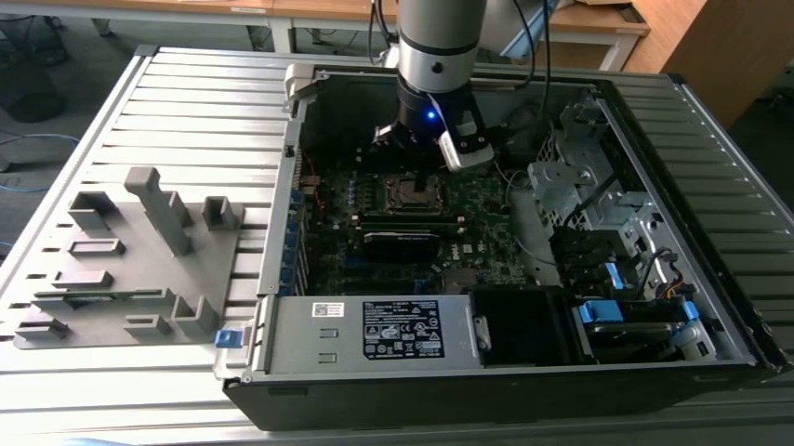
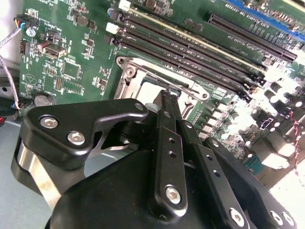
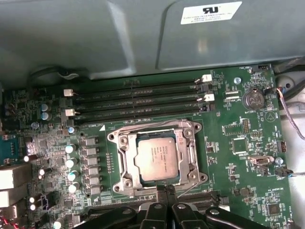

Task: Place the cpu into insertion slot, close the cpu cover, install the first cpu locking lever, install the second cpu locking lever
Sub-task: 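Install the second cpu locking lever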

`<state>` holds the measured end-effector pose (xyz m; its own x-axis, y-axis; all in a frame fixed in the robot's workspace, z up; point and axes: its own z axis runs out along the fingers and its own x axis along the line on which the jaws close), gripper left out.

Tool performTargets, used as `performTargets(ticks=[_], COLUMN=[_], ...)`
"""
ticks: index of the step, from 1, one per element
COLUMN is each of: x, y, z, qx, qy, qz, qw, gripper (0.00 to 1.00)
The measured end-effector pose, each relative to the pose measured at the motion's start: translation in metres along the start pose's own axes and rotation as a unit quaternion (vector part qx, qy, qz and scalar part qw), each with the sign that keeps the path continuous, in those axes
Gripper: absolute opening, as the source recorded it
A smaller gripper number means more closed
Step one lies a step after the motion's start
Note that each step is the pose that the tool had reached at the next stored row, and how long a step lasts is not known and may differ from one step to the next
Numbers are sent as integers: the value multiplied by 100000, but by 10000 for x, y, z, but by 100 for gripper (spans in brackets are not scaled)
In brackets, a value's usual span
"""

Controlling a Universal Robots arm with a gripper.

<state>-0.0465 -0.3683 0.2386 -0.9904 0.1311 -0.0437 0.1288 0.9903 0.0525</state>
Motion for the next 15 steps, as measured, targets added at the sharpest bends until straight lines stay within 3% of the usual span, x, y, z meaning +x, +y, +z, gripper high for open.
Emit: performTargets(ticks=[15], x=[-5], y=[-64], z=[-2], qx=[-3], qy=[-2], qz=[4], qw=[100000], gripper=[11])
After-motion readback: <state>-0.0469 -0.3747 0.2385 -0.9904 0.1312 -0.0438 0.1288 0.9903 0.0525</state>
